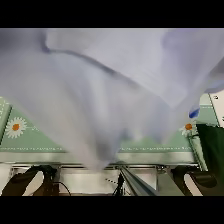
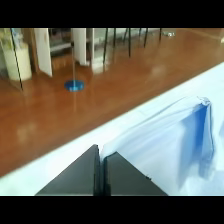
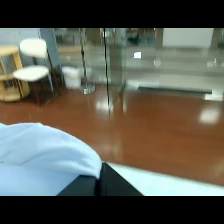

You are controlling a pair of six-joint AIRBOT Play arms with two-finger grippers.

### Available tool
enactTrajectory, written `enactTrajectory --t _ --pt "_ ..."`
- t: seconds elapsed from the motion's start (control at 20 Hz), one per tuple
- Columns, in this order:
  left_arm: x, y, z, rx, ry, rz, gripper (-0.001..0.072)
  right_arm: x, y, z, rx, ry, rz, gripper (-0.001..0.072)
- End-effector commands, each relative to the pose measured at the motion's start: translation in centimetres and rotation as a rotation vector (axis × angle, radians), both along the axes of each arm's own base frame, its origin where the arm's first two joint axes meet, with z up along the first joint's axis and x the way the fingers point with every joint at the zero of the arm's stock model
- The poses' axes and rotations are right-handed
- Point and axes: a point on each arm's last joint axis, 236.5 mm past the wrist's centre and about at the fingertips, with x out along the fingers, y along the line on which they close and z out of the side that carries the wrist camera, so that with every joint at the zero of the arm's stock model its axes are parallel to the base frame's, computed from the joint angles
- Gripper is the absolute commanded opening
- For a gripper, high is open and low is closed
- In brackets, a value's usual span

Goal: Fold the shirts.

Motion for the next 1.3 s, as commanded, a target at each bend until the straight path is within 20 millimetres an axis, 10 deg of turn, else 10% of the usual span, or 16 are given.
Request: enactTrajectory --t 0.0,0.3,0.7,0.95,1.05,1.2,1.25 --pt "1.0 0.4 -4.3 0.012 0.180 0.003 0.0023 0.7 -1.2 -6.3 -0.078 0.276 -0.034 0.0028" --pt "8.8 1.3 -15.0 -0.082 0.470 0.009 0.0024 10.9 -0.4 -14.8 -0.106 0.553 0.028 0.0028" --pt "20.8 -4.1 -31.4 -0.105 0.689 -0.011 0.0025 24.0 2.5 -26.2 0.021 0.702 0.085 0.0028" --pt "22.4 -5.6 -42.1 -0.091 0.957 -0.035 0.0026 26.5 1.9 -33.3 0.021 0.830 0.051 0.0029" --pt "22.2 -5.4 -43.2 -0.106 1.011 -0.051 0.0155 26.9 1.9 -34.0 0.022 0.838 0.046 0.0039" --pt "21.9 -1.9 -40.4 -0.118 1.029 -0.062 0.0326 26.6 0.3 -30.8 0.013 0.793 0.035 0.0423" --pt "21.6 0.2 -39.1 -0.125 1.054 -0.044 0.0326 25.5 -0.9 -29.3 -0.028 0.793 0.033 0.0442"
